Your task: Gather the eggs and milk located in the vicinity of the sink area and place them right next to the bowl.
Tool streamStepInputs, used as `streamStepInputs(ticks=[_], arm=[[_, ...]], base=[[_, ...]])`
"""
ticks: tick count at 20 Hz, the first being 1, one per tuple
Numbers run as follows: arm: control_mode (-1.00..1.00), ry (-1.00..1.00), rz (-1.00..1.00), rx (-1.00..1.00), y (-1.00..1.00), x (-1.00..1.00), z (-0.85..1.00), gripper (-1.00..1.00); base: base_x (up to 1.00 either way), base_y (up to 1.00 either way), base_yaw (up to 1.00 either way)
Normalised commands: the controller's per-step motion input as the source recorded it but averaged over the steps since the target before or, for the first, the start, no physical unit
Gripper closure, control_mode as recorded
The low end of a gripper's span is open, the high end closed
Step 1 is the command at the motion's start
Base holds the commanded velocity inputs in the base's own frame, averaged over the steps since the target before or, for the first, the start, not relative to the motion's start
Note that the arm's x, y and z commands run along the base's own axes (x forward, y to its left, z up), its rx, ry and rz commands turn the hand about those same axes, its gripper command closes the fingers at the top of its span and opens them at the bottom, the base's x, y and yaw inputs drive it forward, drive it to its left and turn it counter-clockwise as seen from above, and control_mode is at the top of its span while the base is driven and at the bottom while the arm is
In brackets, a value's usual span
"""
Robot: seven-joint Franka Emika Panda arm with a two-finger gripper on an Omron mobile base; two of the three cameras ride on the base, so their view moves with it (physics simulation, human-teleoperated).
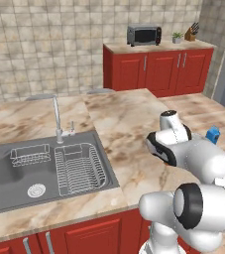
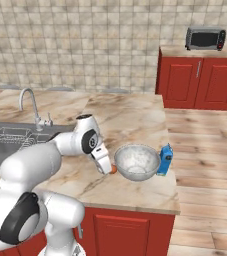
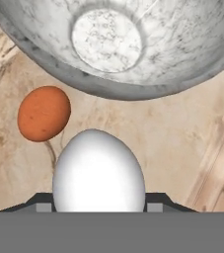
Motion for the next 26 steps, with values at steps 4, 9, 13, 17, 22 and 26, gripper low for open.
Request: streamStepInputs(ticks=[4,9,13,17,22,26], arm=[[-1.0,0.01,-0.03,0.0,0.0,0.0,-0.04,1.0],[-1.0,0.0,-0.03,-0.01,-0.04,0.0,-0.24,1.0],[-1.0,0.0,-0.02,-0.01,-0.08,0.0,-0.19,1.0],[-1.0,0.0,-0.01,0.0,-0.13,0.04,-0.04,1.0],[-1.0,0.0,0.0,0.0,-0.17,0.08,0.0,1.0],[-1.0,0.0,0.0,0.0,-0.03,0.0,-0.05,1.0]], base=[[0.0,0.0,0.0],[0.0,0.0,0.0],[0.0,0.0,0.0],[0.0,0.0,0.0],[0.0,0.0,0.0],[0.0,0.0,0.0]])
